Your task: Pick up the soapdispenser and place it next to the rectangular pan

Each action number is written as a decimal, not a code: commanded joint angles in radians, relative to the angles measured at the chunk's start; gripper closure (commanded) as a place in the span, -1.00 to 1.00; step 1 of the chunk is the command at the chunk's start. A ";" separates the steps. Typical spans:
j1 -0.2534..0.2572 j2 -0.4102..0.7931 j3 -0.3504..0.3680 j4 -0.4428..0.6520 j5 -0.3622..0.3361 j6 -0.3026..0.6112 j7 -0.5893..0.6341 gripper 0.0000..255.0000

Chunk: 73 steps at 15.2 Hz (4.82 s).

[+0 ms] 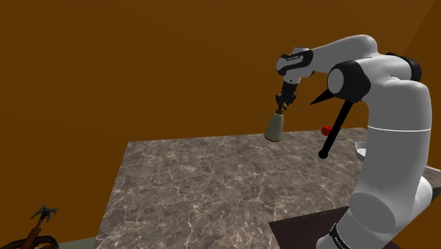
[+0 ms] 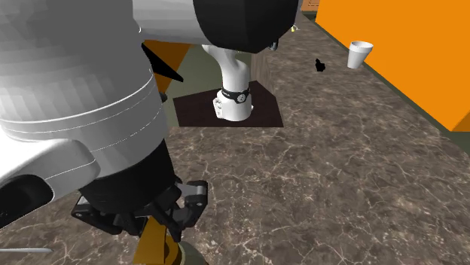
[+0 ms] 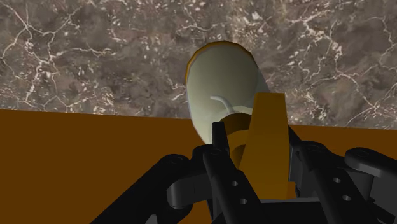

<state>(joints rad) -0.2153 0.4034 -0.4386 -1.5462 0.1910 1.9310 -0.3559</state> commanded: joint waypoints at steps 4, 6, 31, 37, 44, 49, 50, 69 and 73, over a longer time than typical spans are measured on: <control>-0.003 -0.012 -0.004 0.052 -0.007 -0.062 0.005 1.00; -0.004 -0.015 -0.005 0.075 -0.009 -0.087 0.007 1.00; -0.056 -0.171 -0.055 0.193 -0.067 -0.351 -0.065 1.00; -0.088 -0.289 -0.094 0.125 -0.117 -0.391 -0.142 1.00; -0.141 -0.381 -0.146 0.117 -0.161 -0.465 -0.251 1.00; -0.189 -0.412 -0.193 0.156 -0.176 -0.531 -0.346 1.00; -0.199 -0.413 -0.203 0.168 -0.177 -0.545 -0.367 1.00; -0.344 -0.402 -0.346 0.248 -0.166 -0.623 -0.650 1.00; -0.329 -0.454 -0.327 0.144 -0.203 -0.555 -0.625 1.00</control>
<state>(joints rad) -0.5497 -0.0303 -0.7731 -1.3681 0.0023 1.3552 -0.9905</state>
